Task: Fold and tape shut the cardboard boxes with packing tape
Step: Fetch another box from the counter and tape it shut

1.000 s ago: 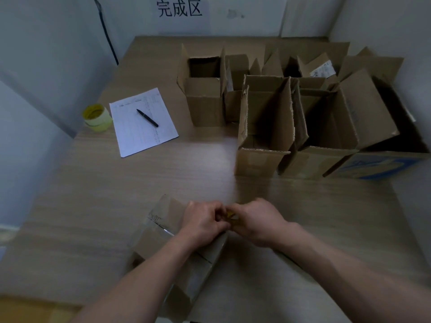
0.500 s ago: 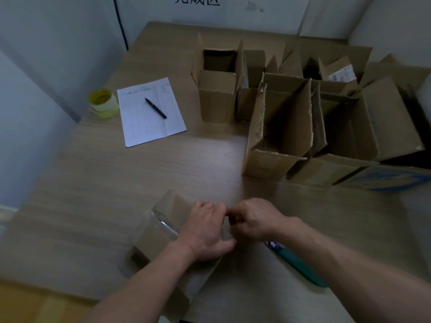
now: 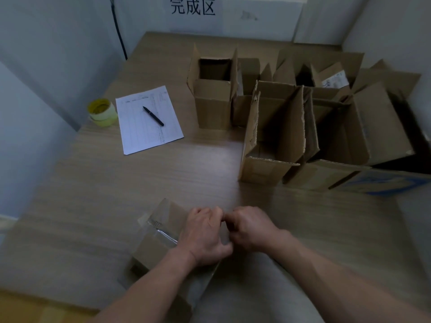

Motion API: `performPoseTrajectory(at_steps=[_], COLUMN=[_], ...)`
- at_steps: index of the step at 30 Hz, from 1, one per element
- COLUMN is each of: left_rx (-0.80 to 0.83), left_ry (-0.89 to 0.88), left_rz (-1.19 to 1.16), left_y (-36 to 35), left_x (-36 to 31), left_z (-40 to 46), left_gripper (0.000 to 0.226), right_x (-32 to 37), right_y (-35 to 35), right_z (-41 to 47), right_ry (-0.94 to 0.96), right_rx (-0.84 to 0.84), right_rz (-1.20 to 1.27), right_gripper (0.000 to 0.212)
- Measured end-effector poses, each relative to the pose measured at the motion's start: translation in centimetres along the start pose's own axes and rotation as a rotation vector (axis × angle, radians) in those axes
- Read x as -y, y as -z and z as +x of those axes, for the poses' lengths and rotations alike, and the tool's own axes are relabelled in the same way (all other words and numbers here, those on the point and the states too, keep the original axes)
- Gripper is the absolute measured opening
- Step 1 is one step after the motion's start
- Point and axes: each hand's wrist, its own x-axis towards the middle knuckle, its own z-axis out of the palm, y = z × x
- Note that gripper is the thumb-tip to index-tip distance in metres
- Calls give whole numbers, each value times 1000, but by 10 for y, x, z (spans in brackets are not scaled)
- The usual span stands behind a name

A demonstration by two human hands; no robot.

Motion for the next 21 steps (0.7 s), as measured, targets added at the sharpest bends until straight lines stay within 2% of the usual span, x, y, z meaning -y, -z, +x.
performPoseTrajectory(at_steps=[5, 9, 11, 12, 15, 18, 21], left_rx=[24, 28, 51, 62, 91, 150, 178], left_ry=[-7, -49, -44, -21, 114, 237, 280], left_rz=[20, 69, 80, 85, 108, 140, 148], left_y=[2, 2, 2, 1, 3, 5, 6], left_x=[-2, 1, 1, 0, -7, -19, -27], left_z=[-1, -9, -10, -9, -2, 5, 12], left_gripper=[46, 51, 51, 50, 42, 32, 39], right_x=[0, -35, -49, -50, -38, -23, -11], right_y=[2, 15, 26, 29, 25, 12, 1], right_z=[2, -7, -14, -17, -24, -33, -44], right_ry=[3, -146, -158, -154, -181, -256, -376], right_rx=[32, 92, 67, 33, -118, -309, -541], right_rz=[-74, -111, -99, -91, 62, 291, 509], right_gripper=[13, 18, 12, 4, 16, 17, 19])
